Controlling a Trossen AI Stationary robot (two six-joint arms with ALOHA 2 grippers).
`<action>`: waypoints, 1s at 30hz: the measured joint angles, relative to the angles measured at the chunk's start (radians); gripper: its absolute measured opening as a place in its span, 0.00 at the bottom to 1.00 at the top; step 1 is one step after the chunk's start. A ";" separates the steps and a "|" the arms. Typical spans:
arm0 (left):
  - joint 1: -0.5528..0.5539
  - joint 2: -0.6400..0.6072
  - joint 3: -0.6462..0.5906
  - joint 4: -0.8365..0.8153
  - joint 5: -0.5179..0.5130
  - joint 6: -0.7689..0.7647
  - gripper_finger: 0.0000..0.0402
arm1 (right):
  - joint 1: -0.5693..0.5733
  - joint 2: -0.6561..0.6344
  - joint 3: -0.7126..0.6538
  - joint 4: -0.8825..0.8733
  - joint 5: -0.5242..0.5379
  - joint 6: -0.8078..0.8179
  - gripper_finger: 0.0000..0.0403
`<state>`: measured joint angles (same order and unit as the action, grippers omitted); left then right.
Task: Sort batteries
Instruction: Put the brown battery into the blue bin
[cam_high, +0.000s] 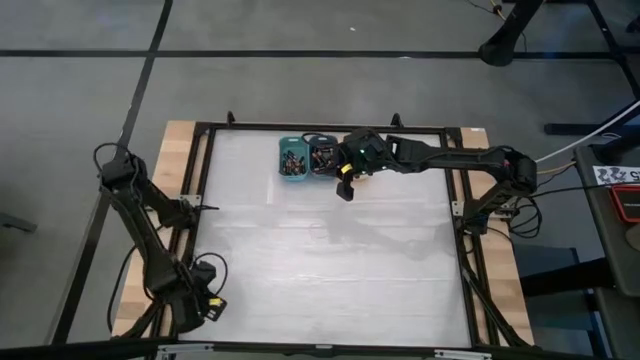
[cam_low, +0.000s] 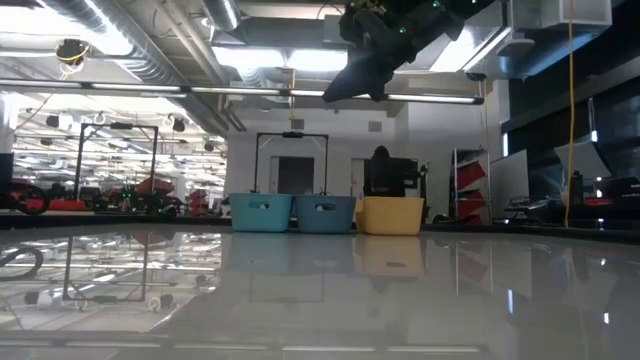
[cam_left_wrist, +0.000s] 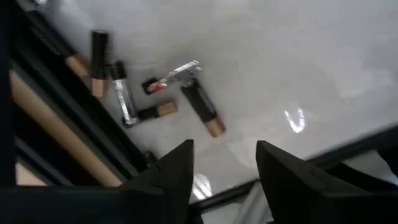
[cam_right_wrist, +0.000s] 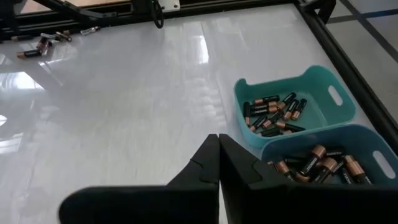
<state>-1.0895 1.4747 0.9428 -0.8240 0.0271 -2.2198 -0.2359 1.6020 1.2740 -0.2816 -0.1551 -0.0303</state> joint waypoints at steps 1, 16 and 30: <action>0.003 0.011 0.000 -0.005 0.012 -0.002 0.42 | 0.000 0.000 0.000 0.000 0.000 0.000 0.00; 0.024 0.103 0.001 -0.027 0.046 0.045 0.48 | 0.000 0.000 0.000 0.002 -0.006 0.072 0.00; 0.040 0.141 -0.007 0.106 0.079 0.084 0.48 | 0.000 0.000 0.000 -0.002 -0.006 0.078 0.00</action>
<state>-1.0497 1.6159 0.9361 -0.7179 0.1062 -2.1358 -0.2362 1.6016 1.2739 -0.2834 -0.1616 0.0475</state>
